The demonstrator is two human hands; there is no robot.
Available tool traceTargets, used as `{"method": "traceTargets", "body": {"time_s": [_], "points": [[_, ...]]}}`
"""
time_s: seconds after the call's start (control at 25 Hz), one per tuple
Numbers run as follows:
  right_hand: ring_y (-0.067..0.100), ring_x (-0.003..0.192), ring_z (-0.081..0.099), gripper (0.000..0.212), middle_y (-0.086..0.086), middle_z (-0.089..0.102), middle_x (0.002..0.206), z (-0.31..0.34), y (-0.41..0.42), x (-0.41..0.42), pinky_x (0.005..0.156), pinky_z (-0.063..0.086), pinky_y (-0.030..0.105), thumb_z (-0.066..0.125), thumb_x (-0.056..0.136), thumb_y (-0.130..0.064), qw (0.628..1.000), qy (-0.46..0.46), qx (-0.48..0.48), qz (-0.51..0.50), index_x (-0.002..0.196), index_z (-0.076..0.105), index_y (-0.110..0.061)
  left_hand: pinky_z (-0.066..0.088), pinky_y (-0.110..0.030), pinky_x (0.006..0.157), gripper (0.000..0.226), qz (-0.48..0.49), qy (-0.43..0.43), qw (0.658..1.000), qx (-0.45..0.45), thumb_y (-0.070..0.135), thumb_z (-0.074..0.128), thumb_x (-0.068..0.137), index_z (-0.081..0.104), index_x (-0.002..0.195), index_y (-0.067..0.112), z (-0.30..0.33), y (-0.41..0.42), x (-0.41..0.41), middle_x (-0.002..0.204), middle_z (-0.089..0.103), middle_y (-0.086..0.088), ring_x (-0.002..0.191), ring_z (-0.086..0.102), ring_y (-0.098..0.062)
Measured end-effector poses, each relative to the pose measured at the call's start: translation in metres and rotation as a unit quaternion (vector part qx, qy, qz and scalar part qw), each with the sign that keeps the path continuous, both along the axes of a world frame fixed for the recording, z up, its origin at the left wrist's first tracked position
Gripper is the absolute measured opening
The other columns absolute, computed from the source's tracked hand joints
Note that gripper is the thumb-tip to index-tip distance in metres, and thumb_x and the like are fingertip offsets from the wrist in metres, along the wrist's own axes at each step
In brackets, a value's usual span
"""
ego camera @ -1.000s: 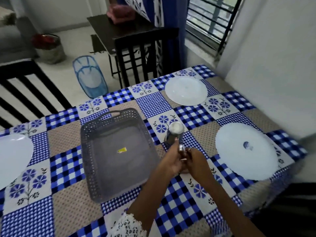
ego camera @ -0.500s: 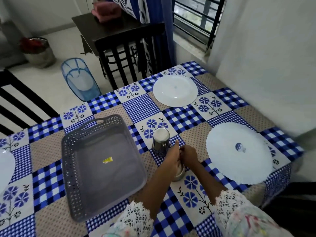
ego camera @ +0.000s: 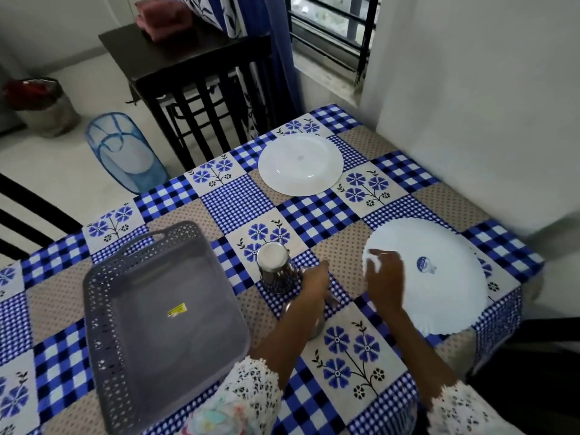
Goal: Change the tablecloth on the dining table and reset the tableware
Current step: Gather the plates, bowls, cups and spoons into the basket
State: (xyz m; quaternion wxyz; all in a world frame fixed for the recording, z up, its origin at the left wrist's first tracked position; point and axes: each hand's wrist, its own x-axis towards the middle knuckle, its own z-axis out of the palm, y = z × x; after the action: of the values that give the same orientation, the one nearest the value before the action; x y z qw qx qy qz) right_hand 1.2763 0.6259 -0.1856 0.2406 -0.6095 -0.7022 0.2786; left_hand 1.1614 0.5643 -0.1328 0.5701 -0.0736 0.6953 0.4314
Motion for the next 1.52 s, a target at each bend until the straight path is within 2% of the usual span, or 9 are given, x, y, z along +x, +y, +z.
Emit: {"method": "traceTargets", "body": {"time_s": [0.12,0.28,0.36,0.56,0.72,0.92,1.16,1.28,1.52], "points": [[0.043,0.114,0.047,0.038,0.030,0.052,0.121,-0.010,0.046,0.082,0.096,0.039,0.050,0.059,0.089,-0.023,0.983,-0.078,0.004,-0.168,0.118,0.059,0.002,0.046,-0.033,0.091,0.053,-0.019,-0.028,0.999,0.014,0.035,0.051,0.095,0.040,0.136,0.003,-0.004,0.027,0.022,0.128,0.051,-0.015,0.101,0.049,-0.023],[0.042,0.134,0.027,0.069,0.026,0.033,0.145,-0.029,0.088,0.139,0.110,0.021,0.051,0.058,0.086,-0.047,0.963,-0.131,-0.164,-0.170,0.141,0.038,-0.011,0.043,-0.038,0.096,0.069,-0.077,0.006,0.997,-0.009,0.044,0.057,0.089,0.042,0.135,-0.005,-0.035,0.059,0.056,0.115,0.057,-0.021,0.108,0.053,-0.032],[0.041,0.132,0.031,0.071,0.023,0.036,0.143,-0.033,0.093,0.146,0.108,0.025,0.052,0.062,0.082,-0.051,0.966,-0.136,-0.151,-0.162,0.139,0.040,-0.014,0.043,-0.044,0.100,0.075,-0.118,0.045,0.991,-0.050,0.048,0.060,0.085,0.043,0.134,-0.006,-0.051,0.073,0.067,0.131,0.051,-0.026,0.121,0.051,-0.039],[0.041,0.126,0.036,0.069,0.022,0.043,0.137,-0.038,0.098,0.151,0.101,0.032,0.052,0.067,0.076,-0.054,0.962,-0.144,-0.148,-0.178,0.131,0.046,-0.018,0.050,-0.023,0.073,0.058,-0.132,-0.005,0.991,-0.012,0.042,0.057,0.089,0.050,0.133,0.004,-0.039,0.087,0.083,0.108,0.060,-0.008,0.087,0.057,-0.020],[0.041,0.130,0.034,0.084,0.021,0.038,0.141,-0.038,0.106,0.157,0.105,0.030,0.053,0.072,0.067,-0.060,0.958,-0.123,-0.174,-0.194,0.134,0.043,-0.018,0.034,-0.039,0.104,0.062,-0.211,0.087,0.971,-0.068,0.043,0.055,0.090,0.037,0.139,0.010,-0.031,0.105,0.131,0.143,0.027,-0.014,0.130,0.031,-0.035],[0.039,0.130,0.038,0.124,0.023,0.037,0.143,-0.031,0.136,0.167,0.108,0.032,0.054,0.050,0.054,-0.090,0.926,-0.133,-0.270,-0.230,0.138,0.036,0.001,0.044,-0.045,0.097,0.088,-0.081,0.068,0.992,-0.068,0.025,0.077,0.070,0.019,0.136,0.018,-0.035,0.116,0.124,0.136,0.021,-0.011,0.119,0.038,-0.037],[0.042,0.134,0.031,0.108,0.027,0.031,0.146,-0.025,0.154,0.164,0.112,0.021,0.054,0.024,0.077,-0.082,0.911,-0.163,-0.287,-0.248,0.139,0.032,0.006,0.054,-0.044,0.085,0.107,-0.046,0.049,0.997,-0.034,0.019,0.080,0.069,0.006,0.146,0.021,-0.042,0.112,0.119,0.148,0.014,-0.008,0.098,0.039,-0.025],[0.042,0.129,0.037,0.100,0.027,0.038,0.142,-0.027,0.155,0.166,0.110,0.027,0.054,0.024,0.081,-0.078,0.918,-0.182,-0.268,-0.227,0.135,0.038,0.006,0.055,-0.038,0.078,0.112,-0.038,0.041,0.998,-0.027,0.016,0.080,0.072,-0.001,0.149,0.020,-0.042,0.110,0.116,0.154,0.006,-0.008,0.112,0.040,-0.030],[0.042,0.117,0.049,0.100,0.026,0.050,0.130,-0.032,0.152,0.171,0.100,0.040,0.054,0.023,0.079,-0.079,0.923,-0.159,-0.256,-0.237,0.126,0.048,0.006,0.051,-0.032,0.052,0.106,0.048,-0.022,0.999,-0.006,0.001,0.075,0.073,0.004,0.147,0.026,-0.040,0.105,0.106,0.140,0.034,-0.018,0.097,0.047,-0.026]]}}
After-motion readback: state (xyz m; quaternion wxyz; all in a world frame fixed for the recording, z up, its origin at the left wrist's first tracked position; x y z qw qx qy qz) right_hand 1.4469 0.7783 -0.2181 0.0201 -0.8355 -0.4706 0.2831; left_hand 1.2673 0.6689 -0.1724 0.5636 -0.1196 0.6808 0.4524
